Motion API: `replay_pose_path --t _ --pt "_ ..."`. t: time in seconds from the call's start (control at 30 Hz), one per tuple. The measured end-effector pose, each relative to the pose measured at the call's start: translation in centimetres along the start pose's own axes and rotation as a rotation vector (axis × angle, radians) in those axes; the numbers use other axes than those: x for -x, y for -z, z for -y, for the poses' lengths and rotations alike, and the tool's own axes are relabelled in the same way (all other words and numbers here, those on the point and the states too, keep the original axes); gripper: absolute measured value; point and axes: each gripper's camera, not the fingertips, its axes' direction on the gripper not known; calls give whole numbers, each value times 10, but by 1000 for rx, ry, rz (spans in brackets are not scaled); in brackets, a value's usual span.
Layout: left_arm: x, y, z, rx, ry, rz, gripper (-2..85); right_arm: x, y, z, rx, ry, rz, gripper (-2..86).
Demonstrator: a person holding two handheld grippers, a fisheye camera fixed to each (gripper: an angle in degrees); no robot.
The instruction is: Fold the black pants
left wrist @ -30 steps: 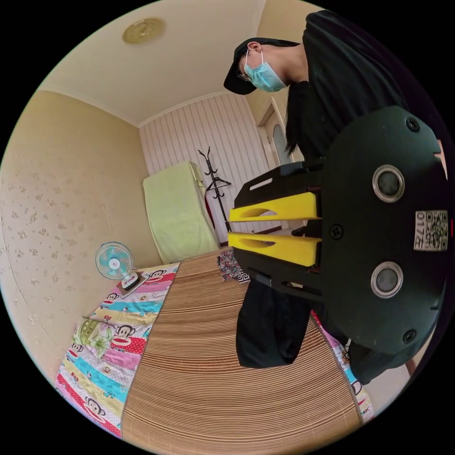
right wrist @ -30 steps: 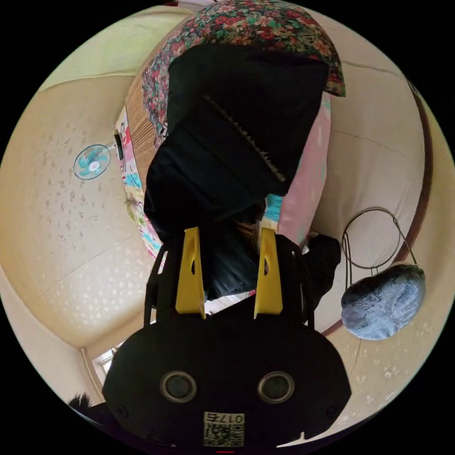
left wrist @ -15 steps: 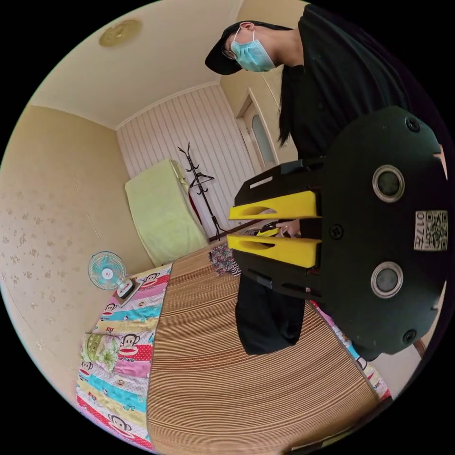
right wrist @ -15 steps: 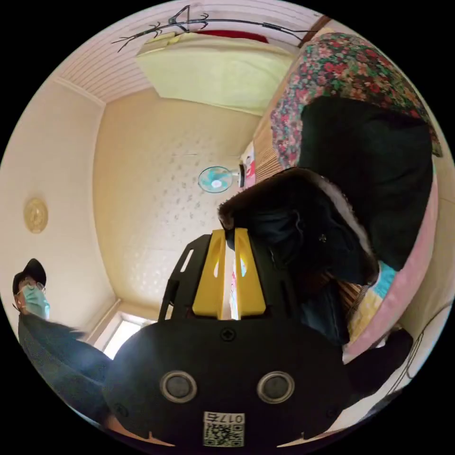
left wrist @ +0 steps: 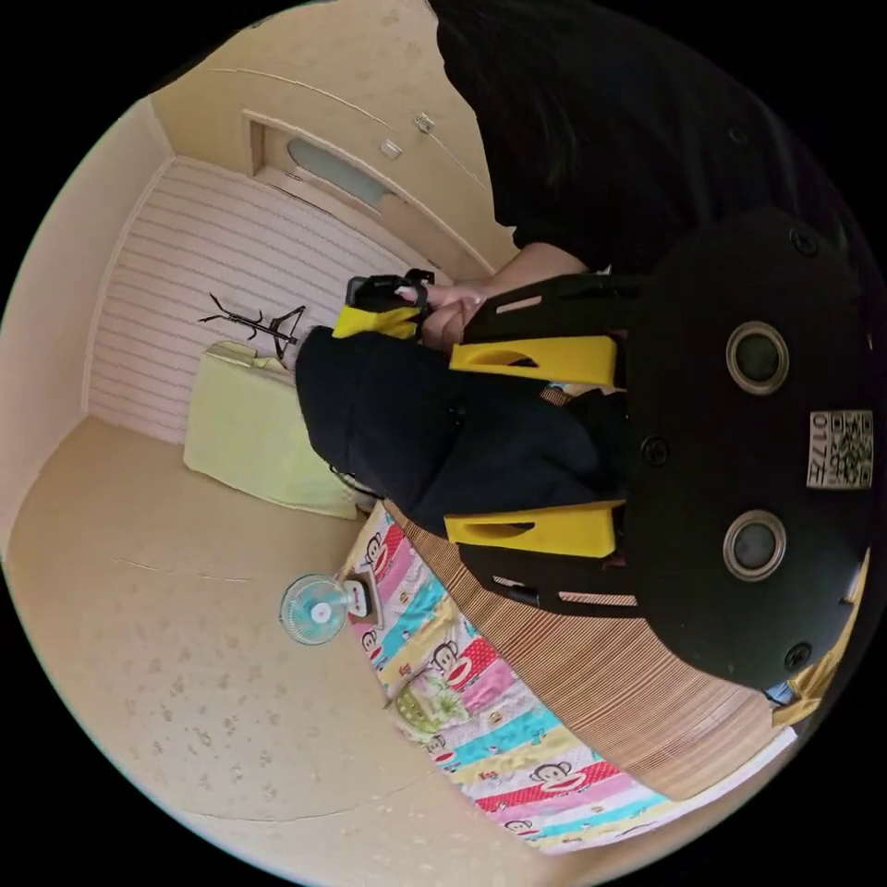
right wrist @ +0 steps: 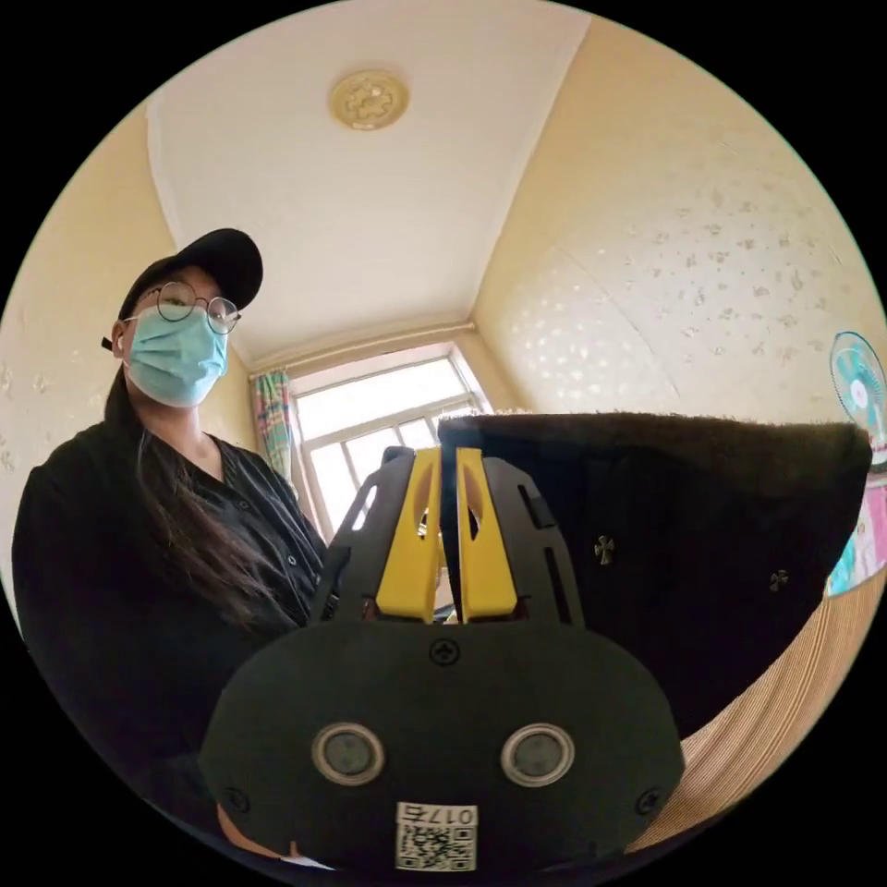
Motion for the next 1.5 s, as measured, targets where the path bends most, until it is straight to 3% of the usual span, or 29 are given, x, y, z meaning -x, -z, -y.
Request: replay_pose_path --t 0.17,0.3,0.37,0.5,0.63,0.73,0.8,0.93,1.0,1.2,1.3,1.4,1.5 --pt "12 31 -21 -110 105 -27 128 14 -80 3 166 45 -75 29" --pt "49 45 -62 -179 208 -270 84 16 -125 -10 238 30 -33 29" --pt "54 55 -72 -185 189 -359 94 19 -136 -13 205 23 -21 29" --pt "37 83 -78 -72 158 -263 165 -18 -165 -11 268 -183 -41 28" --pt "54 93 -111 -76 377 -275 199 -41 -218 -34 428 -210 22 26" --pt "76 112 -146 -177 481 -408 205 -61 -233 -52 387 -335 125 25" --pt "70 130 -155 -194 466 -372 195 -70 -249 -58 410 -368 192 23" --pt "34 171 -155 -160 361 -120 154 -81 -296 -61 538 -397 306 18" --pt "26 195 -161 -199 300 -127 126 -81 -303 -57 529 -387 370 14" --pt "35 288 -186 -370 181 -343 44 -99 -268 -37 271 -389 590 11" --pt "61 362 -207 -516 91 -483 42 -116 -218 -33 157 -364 490 18" --pt "85 423 -214 -671 -91 -739 42 -144 -197 -38 274 -426 222 46" --pt "114 446 -202 -889 -249 -1110 40 -181 -213 -50 401 -502 208 107"
